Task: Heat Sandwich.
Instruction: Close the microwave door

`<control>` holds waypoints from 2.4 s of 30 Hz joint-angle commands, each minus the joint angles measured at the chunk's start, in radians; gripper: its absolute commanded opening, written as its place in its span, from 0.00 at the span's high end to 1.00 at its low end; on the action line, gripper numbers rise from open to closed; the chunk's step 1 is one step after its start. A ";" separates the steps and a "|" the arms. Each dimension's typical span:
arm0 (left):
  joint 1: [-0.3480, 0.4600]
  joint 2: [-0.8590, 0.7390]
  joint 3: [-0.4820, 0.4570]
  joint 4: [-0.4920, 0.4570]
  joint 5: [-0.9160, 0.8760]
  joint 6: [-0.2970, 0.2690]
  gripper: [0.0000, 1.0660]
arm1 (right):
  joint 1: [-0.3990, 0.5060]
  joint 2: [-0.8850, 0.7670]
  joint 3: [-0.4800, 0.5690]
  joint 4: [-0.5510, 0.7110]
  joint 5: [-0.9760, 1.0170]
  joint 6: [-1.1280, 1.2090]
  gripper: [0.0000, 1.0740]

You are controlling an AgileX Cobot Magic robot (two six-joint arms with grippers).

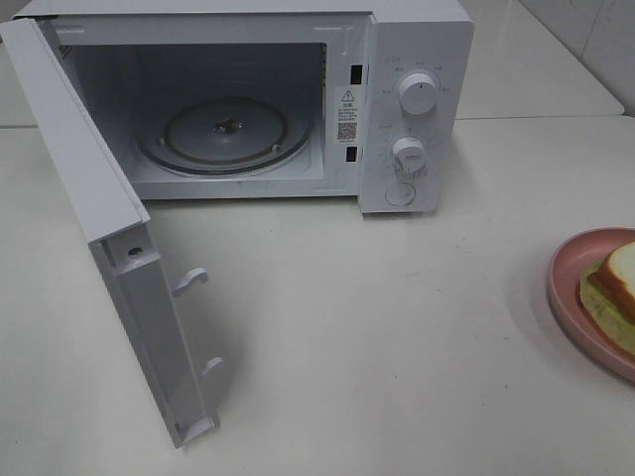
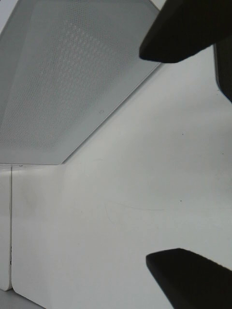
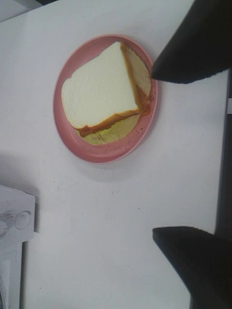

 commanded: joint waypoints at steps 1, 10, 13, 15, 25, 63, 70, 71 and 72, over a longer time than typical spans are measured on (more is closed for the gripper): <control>0.003 -0.004 0.004 -0.003 -0.013 -0.003 0.08 | -0.035 -0.040 0.007 0.005 -0.019 -0.011 0.29; 0.003 -0.004 0.004 -0.003 -0.013 -0.003 0.08 | -0.083 -0.085 0.035 0.005 -0.084 -0.018 0.29; 0.003 -0.005 0.004 -0.003 -0.013 -0.003 0.08 | -0.083 -0.085 0.045 0.010 -0.102 -0.023 0.29; 0.003 -0.005 0.004 -0.003 -0.013 -0.003 0.08 | -0.083 -0.085 0.045 0.010 -0.102 -0.023 0.29; 0.003 -0.005 0.004 -0.003 -0.013 -0.003 0.08 | -0.083 -0.084 0.045 0.009 -0.102 -0.022 0.29; 0.003 -0.005 0.004 -0.015 -0.013 -0.003 0.08 | -0.083 -0.084 0.045 0.009 -0.102 -0.022 0.29; 0.003 -0.005 0.004 -0.016 -0.013 -0.003 0.08 | -0.083 -0.084 0.045 0.005 -0.102 -0.017 0.29; 0.003 -0.003 -0.005 -0.019 -0.022 -0.001 0.08 | -0.083 -0.084 0.045 0.005 -0.102 -0.017 0.29; 0.003 -0.003 -0.005 -0.019 -0.022 -0.001 0.08 | -0.083 -0.084 0.045 0.005 -0.102 -0.017 0.29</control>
